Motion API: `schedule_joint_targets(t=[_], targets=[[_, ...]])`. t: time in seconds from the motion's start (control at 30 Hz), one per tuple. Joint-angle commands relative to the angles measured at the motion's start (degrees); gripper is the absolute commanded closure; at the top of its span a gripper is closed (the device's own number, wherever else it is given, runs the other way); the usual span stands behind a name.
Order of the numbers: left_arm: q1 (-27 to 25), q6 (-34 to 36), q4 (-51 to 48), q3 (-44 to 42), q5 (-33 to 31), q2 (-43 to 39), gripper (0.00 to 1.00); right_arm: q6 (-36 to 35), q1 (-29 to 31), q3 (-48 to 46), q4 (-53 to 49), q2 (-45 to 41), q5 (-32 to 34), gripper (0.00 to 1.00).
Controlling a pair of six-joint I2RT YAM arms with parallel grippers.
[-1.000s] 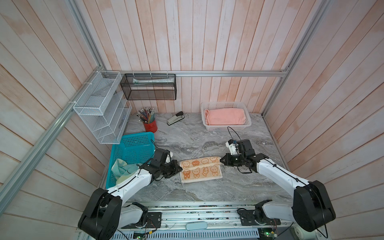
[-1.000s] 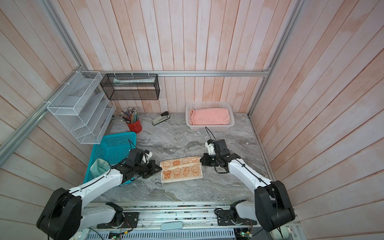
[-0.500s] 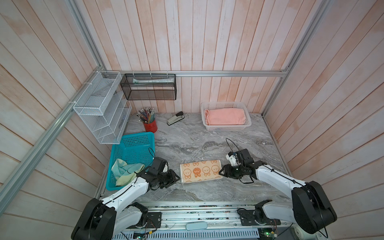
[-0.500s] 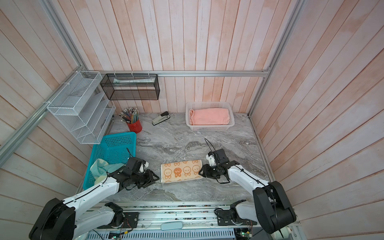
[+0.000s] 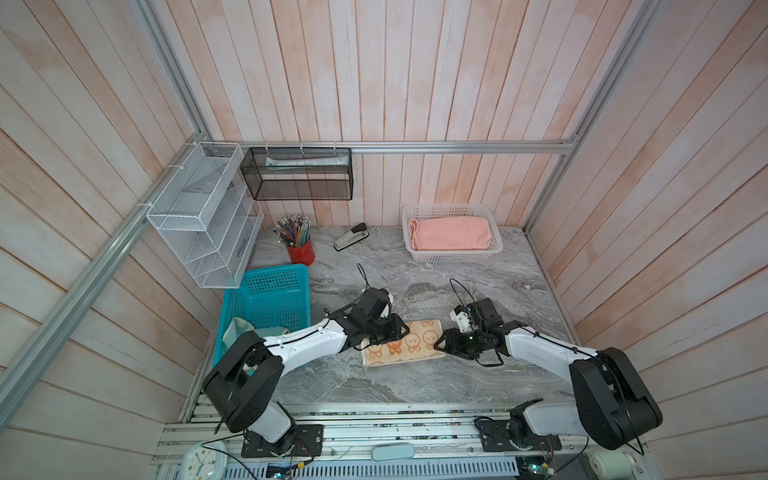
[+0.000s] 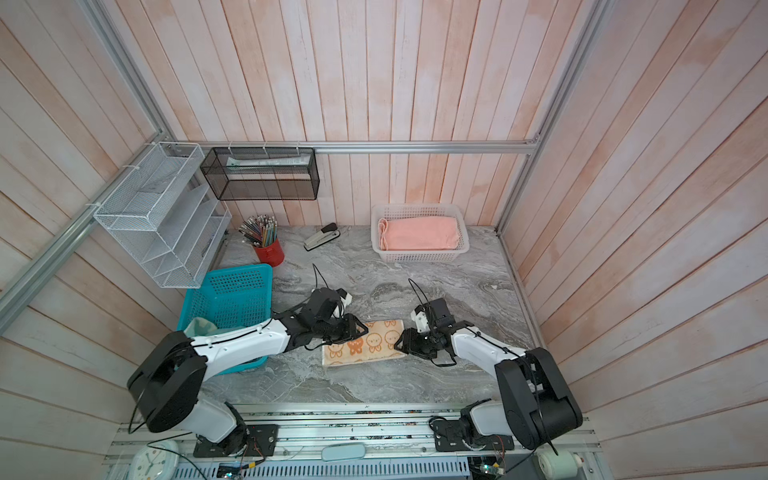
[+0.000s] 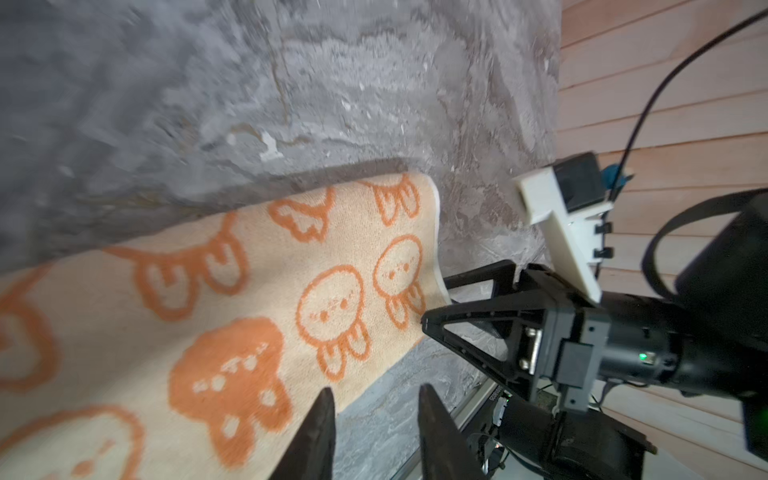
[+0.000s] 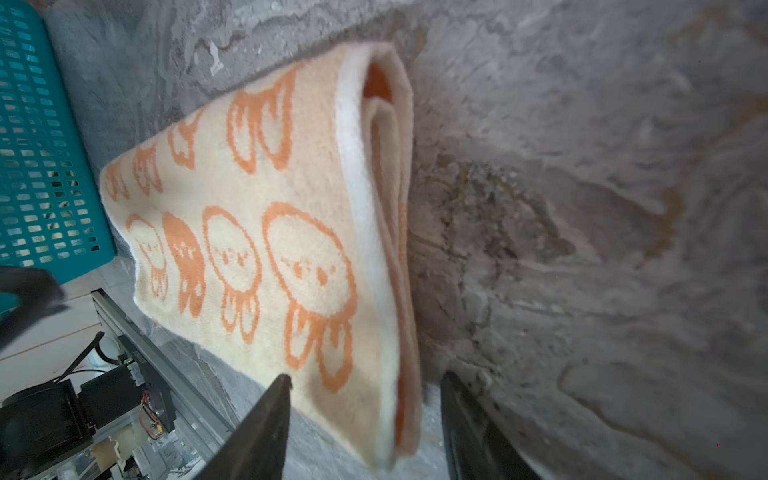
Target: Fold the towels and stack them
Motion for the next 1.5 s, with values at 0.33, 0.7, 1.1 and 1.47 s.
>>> schedule_joint_targets(t=[0.33, 0.7, 1.1, 1.47], targets=[[-1.5, 0.6, 11.2, 1.0, 7.3, 16.9, 0.66, 5.2, 4.3, 3.1, 5.3, 11.7, -0.2, 0.43], [1.7, 0.6, 13.7, -5.0, 8.9, 11.1, 0.66, 5.5, 9.8, 12.1, -1.7, 12.0, 6.4, 0.97], [15.1, 5.8, 7.4, -9.0, 8.4, -1.8, 0.64, -10.1, 9.0, 48.6, -15.9, 26.2, 14.0, 1.0], [19.6, 6.3, 9.9, -6.6, 11.1, 2.2, 0.64, -18.6, 3.0, 110.5, -42.2, 59.7, 12.7, 1.0]])
